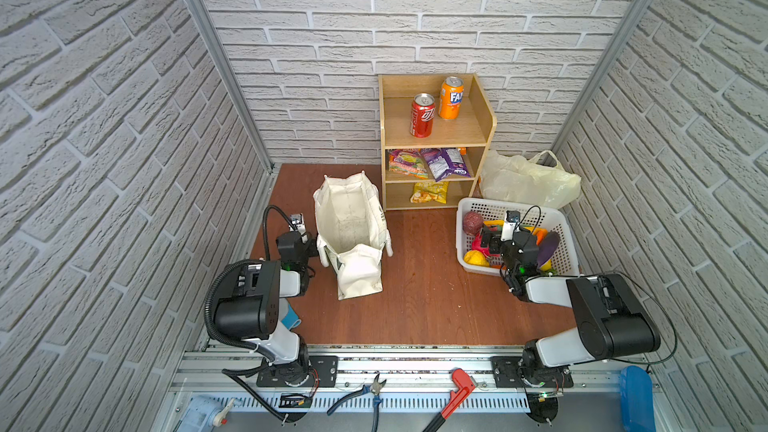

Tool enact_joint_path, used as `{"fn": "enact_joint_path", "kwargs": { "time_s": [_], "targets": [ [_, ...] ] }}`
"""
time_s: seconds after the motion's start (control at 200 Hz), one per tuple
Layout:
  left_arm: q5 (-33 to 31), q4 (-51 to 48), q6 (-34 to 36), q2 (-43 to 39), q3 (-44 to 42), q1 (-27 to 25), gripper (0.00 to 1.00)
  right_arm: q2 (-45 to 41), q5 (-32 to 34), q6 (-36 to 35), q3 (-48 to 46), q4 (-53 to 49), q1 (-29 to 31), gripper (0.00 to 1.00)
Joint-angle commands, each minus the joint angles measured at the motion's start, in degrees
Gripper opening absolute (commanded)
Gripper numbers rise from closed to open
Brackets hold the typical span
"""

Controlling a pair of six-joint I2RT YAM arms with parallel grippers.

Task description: Place the mixed food into the grocery bags and tie them

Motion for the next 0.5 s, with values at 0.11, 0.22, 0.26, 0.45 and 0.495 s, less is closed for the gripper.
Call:
{"fn": "enact_joint_path", "kwargs": {
  "time_s": [0.11,0.22,0.26,0.45,0.495],
  "targets": [
    [0.4,1.9,0.2,0.0,1.1,0.4,0.98,-0.5,0.7,0.0,-0.7,-1.5,0.2,1.0],
    [-1.1,1.8,-0.8,-1.2,0.8,0.4,0.98,-1.5,1.3,0.1,-2.0,1.4,0.2,1.0],
    [-3.4,0.4,-1.4,-2.7,1.0,0.3,0.98,-3.0,1.9,0.3,-2.2,0.7,0.2,1.0],
    [-8.9,-7.9,-2.9,-10.7,2.0,0.1,0.98,-14.4,6.2,2.1,1.6,-17.0,0.2,1.0],
    [-10.7,-10.3,-3.6,-12.6,2.7,0.0,0.98,-17.0,7.0,3.3,2.5,-20.0,0.2,1.0]
  ]
}}
